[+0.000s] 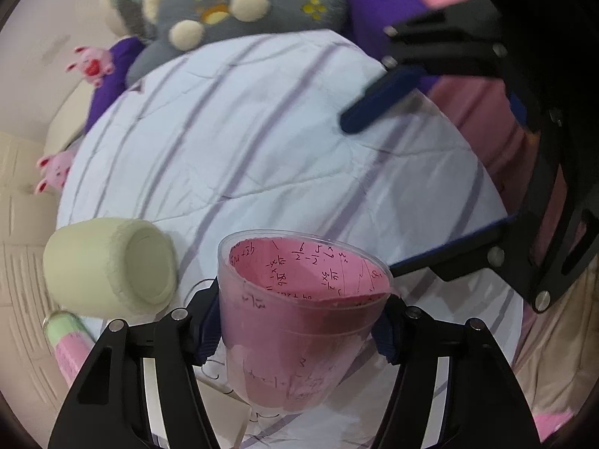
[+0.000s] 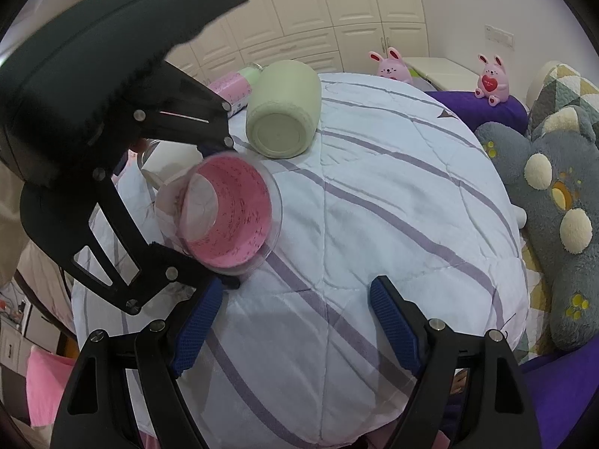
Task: Flip cup upright
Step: 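Close the left gripper on the pink cup while the right gripper releases it, then lower the pink cup upright onto the table with the left gripper and open it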
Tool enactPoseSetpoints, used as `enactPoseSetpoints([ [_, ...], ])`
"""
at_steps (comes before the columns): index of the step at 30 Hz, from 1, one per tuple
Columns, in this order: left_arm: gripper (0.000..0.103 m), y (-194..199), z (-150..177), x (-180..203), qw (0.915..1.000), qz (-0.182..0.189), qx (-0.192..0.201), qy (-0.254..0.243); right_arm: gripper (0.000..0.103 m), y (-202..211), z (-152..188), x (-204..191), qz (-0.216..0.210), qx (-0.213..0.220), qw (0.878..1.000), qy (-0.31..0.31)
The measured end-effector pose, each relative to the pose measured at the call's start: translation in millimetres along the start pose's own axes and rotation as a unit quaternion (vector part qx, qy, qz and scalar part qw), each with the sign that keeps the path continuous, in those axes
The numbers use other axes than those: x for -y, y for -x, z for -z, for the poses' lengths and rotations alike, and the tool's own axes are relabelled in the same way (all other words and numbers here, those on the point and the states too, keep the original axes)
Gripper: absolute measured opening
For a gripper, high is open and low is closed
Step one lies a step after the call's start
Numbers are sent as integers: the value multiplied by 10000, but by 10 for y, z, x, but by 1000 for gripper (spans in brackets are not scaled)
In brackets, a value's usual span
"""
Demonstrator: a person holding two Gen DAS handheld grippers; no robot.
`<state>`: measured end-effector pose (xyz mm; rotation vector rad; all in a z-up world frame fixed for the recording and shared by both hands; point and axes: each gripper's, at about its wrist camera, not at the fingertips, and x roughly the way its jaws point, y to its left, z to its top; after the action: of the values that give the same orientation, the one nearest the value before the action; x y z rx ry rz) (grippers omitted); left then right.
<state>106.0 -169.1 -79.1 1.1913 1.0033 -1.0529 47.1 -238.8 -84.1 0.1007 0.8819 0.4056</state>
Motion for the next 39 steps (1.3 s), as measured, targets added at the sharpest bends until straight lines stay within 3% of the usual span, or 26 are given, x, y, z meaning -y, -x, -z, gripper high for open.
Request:
enactPoseSetpoints([
  [5,65,168,146,-136,9937,-189,524,973,82,8,-2,-5,11,50,10000,-19],
  [9,65,269,365,-209,9753,-452,993,1919,82,-4,-14,-31,74,92,9999,-7],
  [13,65,320,596,-255,9415,-644,1454,2970,82,-31,-31,-93,193,104,9997,103],
  [16,66,347,813,-271,9037,-653,1795,3833,82,-47,-30,-135,288,127,9994,170],
  [20,66,363,1023,-234,8582,-963,2021,4620,82,-41,-19,-170,309,160,9992,217],
  [22,66,361,1115,-187,8411,-1064,2122,4860,82,-39,-12,-192,349,166,9989,251],
  [23,66,361,1166,-154,8287,-1163,2144,5038,82,-39,-9,-198,361,171,9989,261],
  [26,66,315,1247,-53,8095,-1410,2037,5324,82,-42,2,-217,405,160,9986,296],
  [27,66,291,1278,-36,8066,-1457,1992,5371,82,-33,15,-234,419,164,9985,309],
  [30,66,211,1376,23,7893,-1396,2024,5626,82,-31,28,-265,451,177,9983,334],
  [32,66,181,1427,74,7837,-1322,2045,5715,82,-28,37,-278,472,184,9981,359],
  [39,66,290,1509,160,7461,-1398,2591,5973,82,-26,63,-325,554,209,9972,457],
])
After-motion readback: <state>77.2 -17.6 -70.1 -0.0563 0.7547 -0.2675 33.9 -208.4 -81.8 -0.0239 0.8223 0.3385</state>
